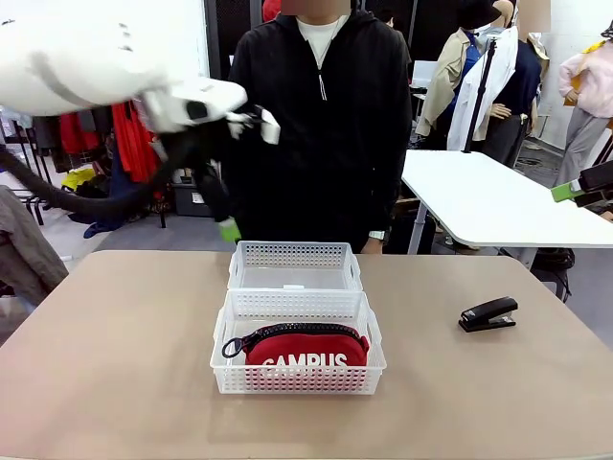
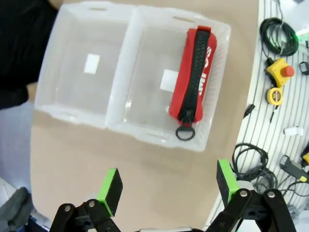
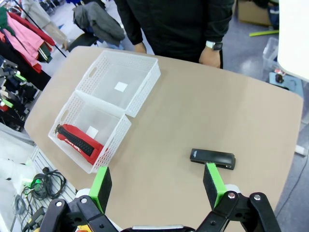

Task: Distribute items into two baskets.
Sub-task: Pick up the Stapler that the person points to.

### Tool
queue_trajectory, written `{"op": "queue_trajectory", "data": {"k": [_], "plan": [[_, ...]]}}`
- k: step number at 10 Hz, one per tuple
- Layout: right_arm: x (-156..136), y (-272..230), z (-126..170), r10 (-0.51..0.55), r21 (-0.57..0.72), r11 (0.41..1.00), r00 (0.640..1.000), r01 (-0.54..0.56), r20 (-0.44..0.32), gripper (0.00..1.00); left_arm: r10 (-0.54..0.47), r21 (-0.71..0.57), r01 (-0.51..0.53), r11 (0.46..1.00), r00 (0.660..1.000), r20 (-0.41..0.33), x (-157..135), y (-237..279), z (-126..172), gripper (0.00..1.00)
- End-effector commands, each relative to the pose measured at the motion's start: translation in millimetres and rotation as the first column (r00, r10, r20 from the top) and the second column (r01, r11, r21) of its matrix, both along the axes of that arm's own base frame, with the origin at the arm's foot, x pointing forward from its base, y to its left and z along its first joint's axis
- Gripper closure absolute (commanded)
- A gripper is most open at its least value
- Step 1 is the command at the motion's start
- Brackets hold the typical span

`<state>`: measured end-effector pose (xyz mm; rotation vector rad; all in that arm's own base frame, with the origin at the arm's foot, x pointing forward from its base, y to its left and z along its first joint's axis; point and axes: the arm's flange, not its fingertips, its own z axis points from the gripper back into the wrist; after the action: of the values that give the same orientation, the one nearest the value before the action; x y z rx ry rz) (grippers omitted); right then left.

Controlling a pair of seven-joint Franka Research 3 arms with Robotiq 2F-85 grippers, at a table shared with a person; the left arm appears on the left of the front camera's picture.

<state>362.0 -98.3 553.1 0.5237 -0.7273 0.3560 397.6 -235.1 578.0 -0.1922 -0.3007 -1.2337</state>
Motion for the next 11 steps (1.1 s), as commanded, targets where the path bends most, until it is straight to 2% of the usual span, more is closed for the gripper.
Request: {"op": "queue_trajectory", "data": {"k": [1, 3, 6, 9, 11], "plan": [[1.5, -0.9, 0.3, 0.012, 0.017, 1.0, 1.0, -0.013, 0.017, 0.0, 0.061, -0.076, -0.059, 0.995, 0.998, 0.014, -16.6, 58.3, 7.0, 0.0], [1.5, -0.9, 0.3, 0.012, 0.017, 1.0, 1.0, -0.013, 0.017, 0.0, 0.153, -0.15, -0.148, 0.978, 0.988, 0.024, -22.2, 114.9, 19.1, 0.0], [1.5, -0.9, 0.3, 0.012, 0.017, 1.0, 1.0, -0.013, 0.017, 0.0, 0.27, -0.223, -0.26, 0.94, 0.963, 0.016, -45.0, 185.5, 23.8, 0.0], [1.5, -0.9, 0.3, 0.012, 0.017, 1.0, 1.0, -0.013, 0.017, 0.0, 0.326, -0.321, -0.287, 0.903, 0.943, 0.071, -84.9, 244.8, 29.5, 0.0], [1.5, -0.9, 0.3, 0.012, 0.017, 1.0, 1.0, -0.013, 0.017, 0.0, 0.373, -0.378, -0.324, 0.867, 0.926, 0.062, -99.4, 273.0, 26.8, 0.0]]}}
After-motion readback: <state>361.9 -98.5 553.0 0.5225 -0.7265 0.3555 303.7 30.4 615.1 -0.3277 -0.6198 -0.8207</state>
